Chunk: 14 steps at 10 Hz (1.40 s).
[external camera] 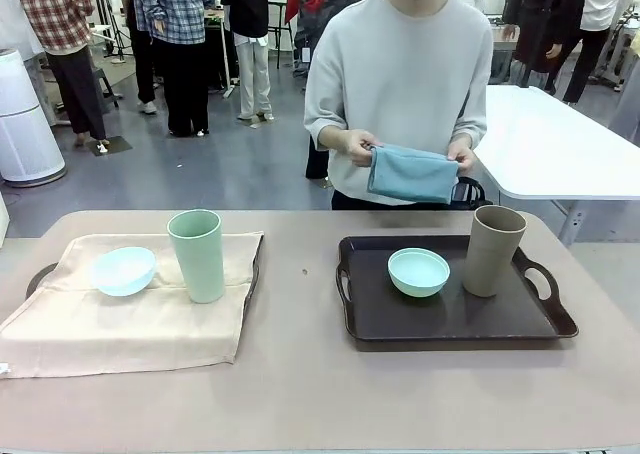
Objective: Set up a tray with a mat and arrange the tableware.
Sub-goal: Pick up the Picnic Bowl and Reusable plastic cup from the Handle tray in front of the human's position and hold them in the air.
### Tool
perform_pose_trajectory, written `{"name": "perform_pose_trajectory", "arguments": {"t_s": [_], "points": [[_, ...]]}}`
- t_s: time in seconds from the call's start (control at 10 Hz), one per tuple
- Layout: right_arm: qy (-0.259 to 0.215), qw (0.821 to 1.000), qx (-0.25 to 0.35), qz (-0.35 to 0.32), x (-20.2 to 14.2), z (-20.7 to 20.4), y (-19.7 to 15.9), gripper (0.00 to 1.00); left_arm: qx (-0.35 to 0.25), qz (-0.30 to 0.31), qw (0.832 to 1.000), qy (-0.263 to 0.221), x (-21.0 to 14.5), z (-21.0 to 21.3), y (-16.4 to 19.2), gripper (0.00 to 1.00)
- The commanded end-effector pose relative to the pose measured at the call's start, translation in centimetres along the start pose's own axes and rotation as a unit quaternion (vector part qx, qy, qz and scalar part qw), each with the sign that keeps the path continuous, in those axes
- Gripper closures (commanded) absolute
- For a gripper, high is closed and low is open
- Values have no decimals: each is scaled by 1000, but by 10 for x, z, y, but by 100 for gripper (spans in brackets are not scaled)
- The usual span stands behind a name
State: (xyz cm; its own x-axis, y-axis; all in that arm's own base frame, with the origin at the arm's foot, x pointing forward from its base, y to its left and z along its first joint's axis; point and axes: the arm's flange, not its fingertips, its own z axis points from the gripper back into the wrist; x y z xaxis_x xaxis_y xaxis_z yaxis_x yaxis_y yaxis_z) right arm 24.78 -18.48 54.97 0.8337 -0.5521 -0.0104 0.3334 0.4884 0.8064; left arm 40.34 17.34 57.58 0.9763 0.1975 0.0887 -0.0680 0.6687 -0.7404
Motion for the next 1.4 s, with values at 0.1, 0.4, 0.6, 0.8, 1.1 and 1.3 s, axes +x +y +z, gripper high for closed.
{"name": "perform_pose_trajectory", "arguments": {"t_s": [0.1, 0.4, 0.6, 0.8, 1.1, 1.3], "points": [[2, 1000, 10, 10, 0, 0, 0, 0, -1, -1, 1000, -5, 2, 2, -1, 0], [2, 1000, 10, 10, 0, 0, 0, 0, -1, -1, 1000, -5, 2, 2, -1, 0], [2, 1000, 10, 10, 0, 0, 0, 0, -1, -1, 1000, -5, 2, 2, -1, 0], [2, 1000, 10, 10, 0, 0, 0, 0, -1, -1, 1000, -5, 2, 2, -1, 0], [2, 1000, 10, 10, 0, 0, 0, 0, -1, -1, 1000, -5, 2, 2, -1, 0], [2, 1000, 10, 10, 0, 0, 0, 0, -1, -1, 1000, -5, 2, 2, -1, 0]]}}
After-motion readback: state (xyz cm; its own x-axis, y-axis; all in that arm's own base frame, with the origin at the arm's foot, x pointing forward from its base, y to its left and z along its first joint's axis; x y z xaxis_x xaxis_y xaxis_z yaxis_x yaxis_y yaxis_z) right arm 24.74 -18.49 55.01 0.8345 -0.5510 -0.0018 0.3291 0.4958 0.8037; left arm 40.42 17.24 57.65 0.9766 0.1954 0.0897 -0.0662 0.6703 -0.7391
